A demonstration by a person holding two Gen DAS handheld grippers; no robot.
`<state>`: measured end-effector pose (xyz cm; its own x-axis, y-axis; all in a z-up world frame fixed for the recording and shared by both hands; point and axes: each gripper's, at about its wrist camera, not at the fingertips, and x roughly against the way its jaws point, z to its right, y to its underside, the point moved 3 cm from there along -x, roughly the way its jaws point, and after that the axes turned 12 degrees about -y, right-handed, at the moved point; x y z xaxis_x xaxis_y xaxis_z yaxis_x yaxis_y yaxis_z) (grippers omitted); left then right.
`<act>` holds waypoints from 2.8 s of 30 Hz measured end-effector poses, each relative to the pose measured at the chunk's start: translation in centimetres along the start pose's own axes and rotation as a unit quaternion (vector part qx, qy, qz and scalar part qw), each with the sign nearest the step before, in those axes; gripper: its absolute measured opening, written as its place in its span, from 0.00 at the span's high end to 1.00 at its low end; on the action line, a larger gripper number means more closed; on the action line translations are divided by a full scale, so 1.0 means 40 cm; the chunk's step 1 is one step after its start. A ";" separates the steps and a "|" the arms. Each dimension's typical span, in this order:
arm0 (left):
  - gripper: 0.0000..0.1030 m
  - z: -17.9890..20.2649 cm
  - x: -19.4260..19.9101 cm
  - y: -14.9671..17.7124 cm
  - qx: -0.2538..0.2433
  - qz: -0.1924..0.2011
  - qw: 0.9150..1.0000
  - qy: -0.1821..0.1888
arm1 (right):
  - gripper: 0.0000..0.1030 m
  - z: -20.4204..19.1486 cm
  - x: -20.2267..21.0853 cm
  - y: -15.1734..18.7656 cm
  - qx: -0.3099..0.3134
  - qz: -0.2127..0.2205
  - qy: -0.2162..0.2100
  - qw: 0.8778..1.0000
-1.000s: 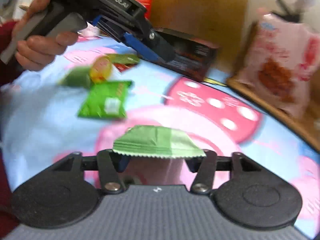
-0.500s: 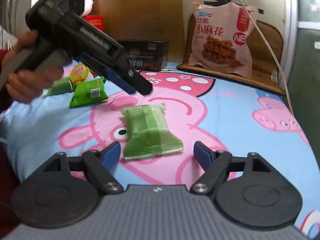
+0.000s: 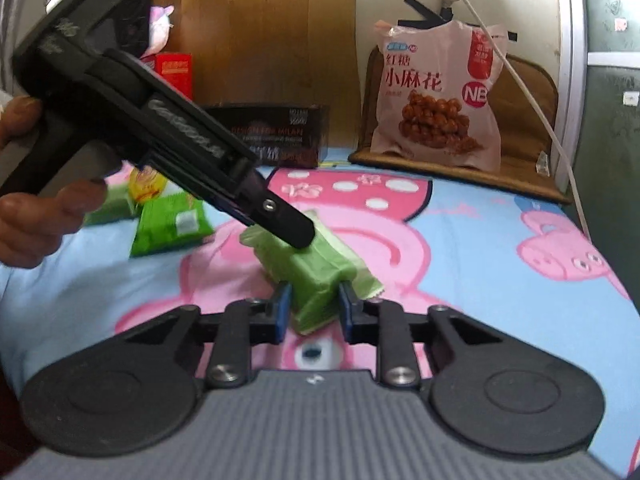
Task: Organize snacks
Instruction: 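Grasp the light green pastry packet with the left tool, then lower the green packet into the black tin and open the left tool, then grasp the yellow-lidded jelly cup with the left tool, then carry the jelly cup into the black tin and release it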
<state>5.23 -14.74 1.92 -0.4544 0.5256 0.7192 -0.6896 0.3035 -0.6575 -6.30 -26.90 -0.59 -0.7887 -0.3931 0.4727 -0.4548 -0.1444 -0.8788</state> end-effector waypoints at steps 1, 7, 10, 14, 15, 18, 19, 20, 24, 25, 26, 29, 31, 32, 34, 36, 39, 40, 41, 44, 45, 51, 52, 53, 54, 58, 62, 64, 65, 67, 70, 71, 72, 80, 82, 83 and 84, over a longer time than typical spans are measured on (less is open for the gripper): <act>0.69 -0.004 0.009 -0.010 0.001 0.009 1.000 -0.006 | 0.77 0.004 -0.006 -0.013 -0.003 0.007 0.001 1.000; 0.68 -0.083 0.078 -0.079 0.025 0.071 0.996 -0.047 | 0.77 0.028 -0.061 -0.128 0.003 0.057 -0.019 0.998; 0.66 -0.139 0.106 -0.128 0.040 0.098 0.992 -0.073 | 0.77 -0.003 -0.115 -0.194 0.029 0.073 -0.028 0.997; 0.64 -0.227 0.145 -0.217 0.055 0.140 0.981 -0.120 | 0.77 -0.050 -0.215 -0.305 0.066 0.100 -0.041 0.992; 0.64 -0.251 0.146 -0.235 0.061 0.144 0.979 -0.127 | 0.77 -0.060 -0.245 -0.332 0.076 0.106 -0.044 0.991; 0.65 -0.335 0.117 -0.292 0.087 0.143 0.974 -0.152 | 0.77 -0.072 -0.337 -0.388 0.095 0.108 -0.050 0.988; 0.65 -0.361 0.098 -0.305 0.095 0.138 0.973 -0.160 | 0.77 -0.072 -0.369 -0.397 0.102 0.104 -0.048 0.988; 0.65 -0.378 0.079 -0.313 0.100 0.132 0.972 -0.166 | 0.76 -0.071 -0.402 -0.402 0.110 0.097 -0.044 0.988; 0.63 -0.418 -0.001 -0.322 0.101 0.111 0.973 -0.177 | 0.73 -0.056 -0.485 -0.391 0.132 0.081 -0.003 0.988; 0.63 -0.420 -0.011 -0.322 0.101 0.106 0.973 -0.179 | 0.72 -0.051 -0.484 -0.385 0.126 0.078 0.003 0.989; 0.63 -0.422 -0.018 -0.318 0.103 0.102 0.973 -0.177 | 0.71 -0.045 -0.475 -0.381 0.118 0.085 0.000 0.989; 0.63 -0.423 0.001 -0.291 0.103 0.107 0.975 -0.164 | 0.69 -0.039 -0.429 -0.374 0.102 0.094 -0.022 0.990; 0.63 -0.429 0.047 -0.258 0.104 0.118 0.975 -0.156 | 0.69 -0.039 -0.391 -0.362 0.086 0.091 -0.045 0.991; 0.63 -0.431 0.067 -0.241 0.106 0.121 0.975 -0.151 | 0.68 -0.041 -0.370 -0.352 0.074 0.086 -0.067 0.991; 0.61 -0.433 0.110 -0.195 0.110 0.122 0.977 -0.136 | 0.63 -0.040 -0.336 -0.333 0.046 0.071 -0.120 0.989; 0.58 -0.428 0.145 -0.144 0.110 0.120 0.979 -0.120 | 0.53 -0.055 -0.289 -0.301 0.020 0.064 -0.177 0.982; 0.58 -0.418 0.185 -0.063 0.112 0.111 0.982 -0.099 | 0.43 -0.092 -0.243 -0.255 0.011 0.044 -0.239 0.970; 0.58 -0.413 0.197 -0.035 0.117 0.106 0.983 -0.089 | 0.41 -0.111 -0.235 -0.240 0.016 0.034 -0.251 0.967; 0.58 -0.407 0.205 -0.013 0.120 0.103 0.984 -0.081 | 0.41 -0.132 -0.231 -0.226 0.026 0.023 -0.256 0.966; 0.58 -0.385 0.226 0.047 0.126 0.101 0.985 -0.058 | 0.39 -0.201 -0.236 -0.184 0.075 -0.009 -0.244 0.967; 0.58 -0.379 0.226 0.060 0.126 0.097 0.986 -0.055 | 0.38 -0.215 -0.244 -0.174 0.084 -0.018 -0.238 0.967; 0.62 -0.338 0.193 0.112 0.102 0.071 0.988 -0.095 | 0.47 -0.247 -0.300 -0.164 0.085 -0.052 -0.236 0.967; 0.63 -0.333 0.197 0.119 0.096 0.074 0.988 -0.099 | 0.56 -0.247 -0.299 -0.166 0.077 -0.052 -0.229 0.969; 0.64 -0.327 0.202 0.125 0.093 0.076 0.988 -0.100 | 0.58 -0.244 -0.293 -0.166 0.074 -0.051 -0.220 0.971; 0.63 -0.324 0.207 0.132 0.093 0.076 0.988 -0.100 | 0.61 -0.243 -0.286 -0.164 0.069 -0.051 -0.222 0.971; 0.63 -0.310 0.225 0.130 0.096 0.087 0.989 -0.075 | 0.69 -0.242 -0.247 -0.157 0.062 -0.030 -0.205 0.976; 0.63 -0.266 0.238 0.098 0.076 0.112 0.989 -0.057 | 0.70 -0.237 -0.199 -0.169 0.058 0.015 -0.171 0.983; 0.63 -0.238 0.227 0.079 0.063 0.116 0.990 -0.048 | 0.70 -0.230 -0.174 -0.170 0.068 0.030 -0.144 0.987; 0.63 -0.221 0.216 0.068 0.055 0.116 0.991 -0.043 | 0.70 -0.225 -0.163 -0.169 0.073 0.035 -0.128 0.988; 0.63 -0.186 0.183 0.049 0.040 0.112 0.992 -0.034 | 0.70 -0.208 -0.148 -0.163 0.074 0.039 -0.099 0.992; 0.63 -0.147 0.123 0.033 0.032 0.096 0.995 -0.018 | 0.70 -0.159 -0.134 -0.150 0.052 0.035 -0.067 0.996; 0.63 -0.137 0.103 0.030 0.030 0.089 0.996 -0.014 | 0.70 -0.143 -0.133 -0.143 0.046 0.032 -0.059 0.997; 0.63 -0.127 0.084 0.029 0.027 0.081 0.996 -0.010 | 0.70 -0.128 -0.133 -0.135 0.041 0.027 -0.050 0.998; 0.59 -0.069 0.019 0.050 -0.021 0.047 0.998 -0.025 | 0.59 -0.091 -0.126 -0.078 0.040 -0.009 -0.039 0.998; 0.59 -0.069 0.016 0.051 -0.025 0.042 0.998 -0.027 | 0.56 -0.091 -0.127 -0.069 0.039 -0.014 -0.046 0.998; 0.60 -0.070 0.011 0.052 -0.025 0.038 0.999 -0.026 | 0.56 -0.089 -0.136 -0.065 0.038 -0.022 -0.048 0.998; 0.60 -0.074 0.005 0.050 -0.025 0.032 0.999 -0.024 | 0.56 -0.086 -0.147 -0.063 0.034 -0.036 -0.053 0.997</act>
<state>5.43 -11.70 0.08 -0.5237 0.5077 0.6841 -0.6294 0.3105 -0.7123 -1.96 -21.10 -0.94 -0.7049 -0.4732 0.5284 -0.4769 -0.2353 -0.8469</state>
